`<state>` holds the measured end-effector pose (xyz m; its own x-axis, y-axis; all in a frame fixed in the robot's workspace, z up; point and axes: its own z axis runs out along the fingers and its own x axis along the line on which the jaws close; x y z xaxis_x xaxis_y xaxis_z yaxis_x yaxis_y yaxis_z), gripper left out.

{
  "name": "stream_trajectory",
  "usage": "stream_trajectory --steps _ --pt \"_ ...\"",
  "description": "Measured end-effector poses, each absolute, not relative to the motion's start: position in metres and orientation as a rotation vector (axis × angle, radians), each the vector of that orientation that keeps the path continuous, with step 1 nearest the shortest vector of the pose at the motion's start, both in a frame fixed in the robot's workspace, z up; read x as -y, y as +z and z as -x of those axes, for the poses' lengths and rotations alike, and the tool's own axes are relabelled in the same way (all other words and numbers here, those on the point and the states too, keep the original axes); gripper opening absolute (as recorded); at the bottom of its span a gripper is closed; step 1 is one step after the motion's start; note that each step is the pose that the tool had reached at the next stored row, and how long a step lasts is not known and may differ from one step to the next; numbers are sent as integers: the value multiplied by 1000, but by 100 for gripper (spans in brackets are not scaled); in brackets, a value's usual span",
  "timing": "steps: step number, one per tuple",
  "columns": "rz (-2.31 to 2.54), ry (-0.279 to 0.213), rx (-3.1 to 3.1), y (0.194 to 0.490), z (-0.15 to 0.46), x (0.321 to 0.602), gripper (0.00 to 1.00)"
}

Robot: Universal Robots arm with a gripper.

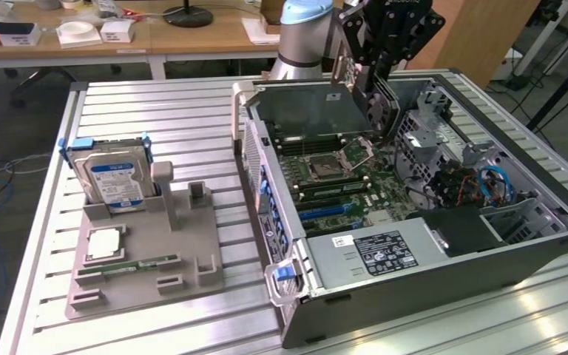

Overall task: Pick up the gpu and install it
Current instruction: 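Insert the gpu into the slot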

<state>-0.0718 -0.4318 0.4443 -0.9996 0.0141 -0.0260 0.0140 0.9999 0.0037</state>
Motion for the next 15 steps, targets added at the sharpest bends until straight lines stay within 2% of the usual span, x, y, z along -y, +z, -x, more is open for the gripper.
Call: stream_trajectory --steps 15 --pt "102 7 -3114 444 72 432 26"
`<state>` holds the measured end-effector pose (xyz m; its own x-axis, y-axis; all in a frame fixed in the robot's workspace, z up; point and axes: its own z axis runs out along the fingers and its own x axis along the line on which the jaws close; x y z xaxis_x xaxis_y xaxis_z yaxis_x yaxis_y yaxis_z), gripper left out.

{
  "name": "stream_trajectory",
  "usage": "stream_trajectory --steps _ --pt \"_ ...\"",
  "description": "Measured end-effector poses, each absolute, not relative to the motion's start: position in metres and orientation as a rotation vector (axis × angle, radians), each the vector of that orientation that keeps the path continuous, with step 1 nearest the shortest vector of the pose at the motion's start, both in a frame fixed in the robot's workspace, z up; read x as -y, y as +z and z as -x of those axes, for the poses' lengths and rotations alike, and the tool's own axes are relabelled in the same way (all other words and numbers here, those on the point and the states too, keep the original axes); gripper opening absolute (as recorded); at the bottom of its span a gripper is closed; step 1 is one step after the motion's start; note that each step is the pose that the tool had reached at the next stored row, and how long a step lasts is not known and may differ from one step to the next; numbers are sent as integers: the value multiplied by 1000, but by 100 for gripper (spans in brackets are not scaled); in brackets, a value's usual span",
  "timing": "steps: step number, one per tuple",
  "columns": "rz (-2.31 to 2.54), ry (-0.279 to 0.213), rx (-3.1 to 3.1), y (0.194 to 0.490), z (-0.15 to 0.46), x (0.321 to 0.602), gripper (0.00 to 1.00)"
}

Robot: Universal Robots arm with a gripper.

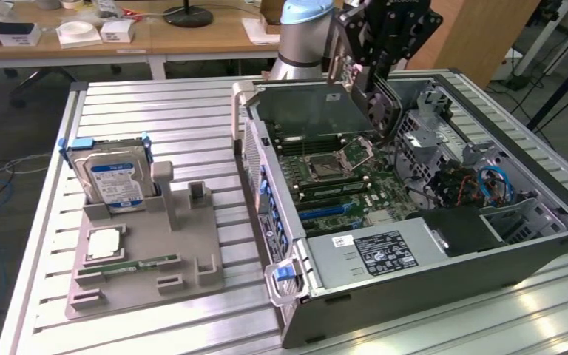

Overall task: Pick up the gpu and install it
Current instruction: 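Insert the gpu into the slot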

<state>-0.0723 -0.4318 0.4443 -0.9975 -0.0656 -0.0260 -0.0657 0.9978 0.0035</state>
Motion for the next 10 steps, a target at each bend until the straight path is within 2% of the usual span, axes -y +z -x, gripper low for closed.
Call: stream_trajectory --steps 10 --pt "270 9 -3104 444 74 432 26"
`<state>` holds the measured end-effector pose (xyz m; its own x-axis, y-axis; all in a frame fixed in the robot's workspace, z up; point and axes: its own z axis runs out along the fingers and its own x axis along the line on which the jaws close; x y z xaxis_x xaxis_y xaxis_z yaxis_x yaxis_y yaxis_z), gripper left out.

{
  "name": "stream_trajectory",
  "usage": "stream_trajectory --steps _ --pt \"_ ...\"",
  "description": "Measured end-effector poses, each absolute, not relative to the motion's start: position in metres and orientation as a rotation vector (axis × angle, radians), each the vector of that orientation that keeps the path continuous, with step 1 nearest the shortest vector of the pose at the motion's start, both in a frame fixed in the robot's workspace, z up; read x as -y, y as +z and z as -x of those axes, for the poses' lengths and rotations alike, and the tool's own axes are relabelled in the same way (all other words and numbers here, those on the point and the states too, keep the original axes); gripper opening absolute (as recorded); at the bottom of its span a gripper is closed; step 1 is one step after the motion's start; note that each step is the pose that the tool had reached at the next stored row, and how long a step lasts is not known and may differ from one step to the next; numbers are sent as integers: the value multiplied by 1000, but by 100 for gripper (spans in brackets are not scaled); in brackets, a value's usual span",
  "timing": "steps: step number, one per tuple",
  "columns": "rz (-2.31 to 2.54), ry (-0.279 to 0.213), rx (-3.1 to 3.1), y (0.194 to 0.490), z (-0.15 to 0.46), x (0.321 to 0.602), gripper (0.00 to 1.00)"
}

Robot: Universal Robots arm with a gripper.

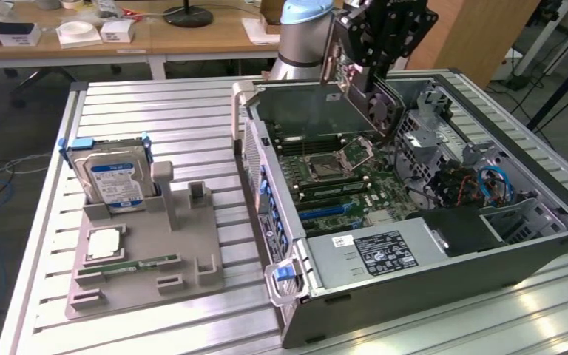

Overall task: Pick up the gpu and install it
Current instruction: 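Insert the gpu into the slot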

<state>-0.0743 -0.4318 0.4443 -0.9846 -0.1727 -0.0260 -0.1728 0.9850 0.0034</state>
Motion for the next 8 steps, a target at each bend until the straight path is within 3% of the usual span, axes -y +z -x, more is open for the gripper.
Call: stream_trajectory --steps 8 --pt "379 10 -3093 444 77 432 26"
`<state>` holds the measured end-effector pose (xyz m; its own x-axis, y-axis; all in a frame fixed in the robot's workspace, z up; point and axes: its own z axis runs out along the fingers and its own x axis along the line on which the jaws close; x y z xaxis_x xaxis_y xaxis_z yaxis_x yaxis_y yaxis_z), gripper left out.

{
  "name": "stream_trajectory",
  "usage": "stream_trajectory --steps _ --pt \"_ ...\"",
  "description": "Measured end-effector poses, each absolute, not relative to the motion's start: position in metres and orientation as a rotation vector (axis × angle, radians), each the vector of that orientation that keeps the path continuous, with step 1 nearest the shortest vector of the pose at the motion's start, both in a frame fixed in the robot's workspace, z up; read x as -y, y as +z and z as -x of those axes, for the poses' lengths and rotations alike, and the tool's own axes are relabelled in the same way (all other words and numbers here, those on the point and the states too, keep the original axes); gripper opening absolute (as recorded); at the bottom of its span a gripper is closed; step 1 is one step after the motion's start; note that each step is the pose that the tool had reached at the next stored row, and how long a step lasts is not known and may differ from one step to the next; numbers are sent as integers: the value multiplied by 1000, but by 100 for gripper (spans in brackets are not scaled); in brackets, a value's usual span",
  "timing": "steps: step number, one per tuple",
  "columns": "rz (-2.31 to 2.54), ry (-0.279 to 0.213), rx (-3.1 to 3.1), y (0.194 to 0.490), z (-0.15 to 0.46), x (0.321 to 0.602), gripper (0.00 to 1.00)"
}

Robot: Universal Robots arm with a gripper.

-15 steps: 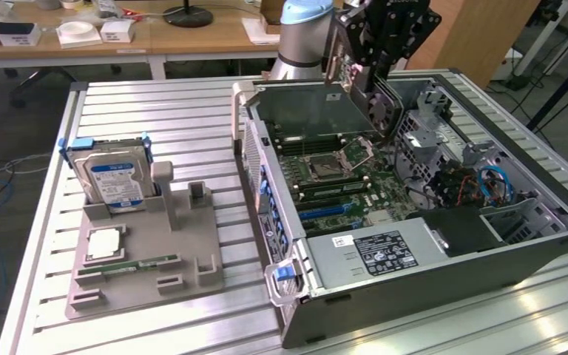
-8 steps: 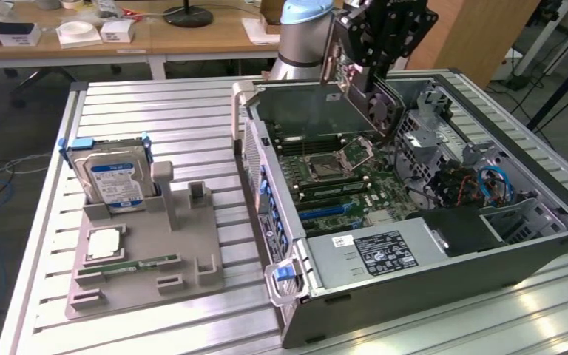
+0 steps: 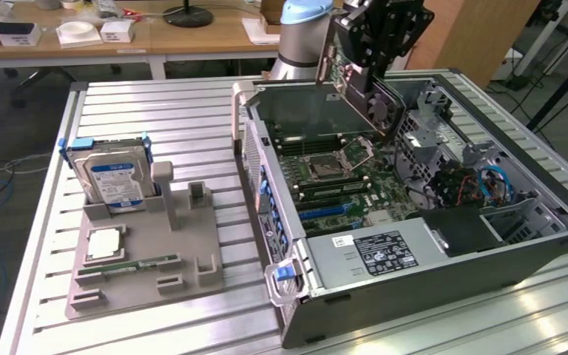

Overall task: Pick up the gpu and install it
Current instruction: 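Insert the gpu into the slot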

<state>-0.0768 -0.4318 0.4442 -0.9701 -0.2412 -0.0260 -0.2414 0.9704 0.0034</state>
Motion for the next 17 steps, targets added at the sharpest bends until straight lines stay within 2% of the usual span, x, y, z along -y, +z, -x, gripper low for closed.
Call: stream_trajectory --steps 17 --pt "657 14 -3047 444 85 432 26"
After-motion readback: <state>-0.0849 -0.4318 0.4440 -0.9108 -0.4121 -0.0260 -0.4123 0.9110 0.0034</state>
